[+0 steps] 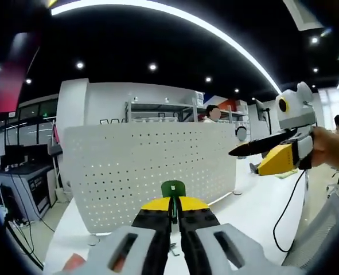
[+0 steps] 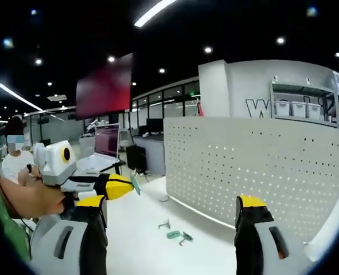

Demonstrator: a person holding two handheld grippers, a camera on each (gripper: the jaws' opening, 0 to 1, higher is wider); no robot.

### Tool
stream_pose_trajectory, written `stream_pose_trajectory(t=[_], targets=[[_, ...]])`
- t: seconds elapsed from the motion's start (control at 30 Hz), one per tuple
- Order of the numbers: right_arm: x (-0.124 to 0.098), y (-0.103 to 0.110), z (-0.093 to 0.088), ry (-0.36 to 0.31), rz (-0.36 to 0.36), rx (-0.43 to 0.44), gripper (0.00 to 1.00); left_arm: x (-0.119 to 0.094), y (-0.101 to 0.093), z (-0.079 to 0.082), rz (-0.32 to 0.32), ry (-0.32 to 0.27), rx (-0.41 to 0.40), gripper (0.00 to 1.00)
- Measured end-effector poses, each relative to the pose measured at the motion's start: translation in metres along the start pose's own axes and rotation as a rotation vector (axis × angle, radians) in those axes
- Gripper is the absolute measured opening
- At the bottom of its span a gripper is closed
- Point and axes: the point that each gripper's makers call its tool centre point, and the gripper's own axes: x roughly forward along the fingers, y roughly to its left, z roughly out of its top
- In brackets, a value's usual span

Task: Insert the hook assembly into the mounting plate slot until the hook locks in place.

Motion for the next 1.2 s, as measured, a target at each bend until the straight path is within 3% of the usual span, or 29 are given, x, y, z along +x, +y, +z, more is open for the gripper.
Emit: stream_pose_trajectory(t=[0.2,0.37,0.53,0.83,1.2], targets=[[-0.018,-0.013,0.002,-0.027,0.028,0.004,0.95,0.004,0.017,0.004,0.029,0.003,0.001,0.03],[-0.032,-0.029,0.008,-0.054,0.027,0.026,0.95,0.009,0.044,0.017,0.081,-0.007,0.011,0.04],[-0.041,-0.03,0.012,-0.073,0.096,0.021,0.94,0.015,0.074,0.034,0.139,-0.023,0.02,0.04],[-0.039,-0.03,0.014,-0.069,0.149,0.024,0.93,0.03,0.134,0.065,0.261,-0.061,0.019,0.04],[-0.032,-0.043,0.021,-0.071,0.143,0.022,0.94,0.06,0.179,0.069,0.349,-0.045,-0.039,0.04]])
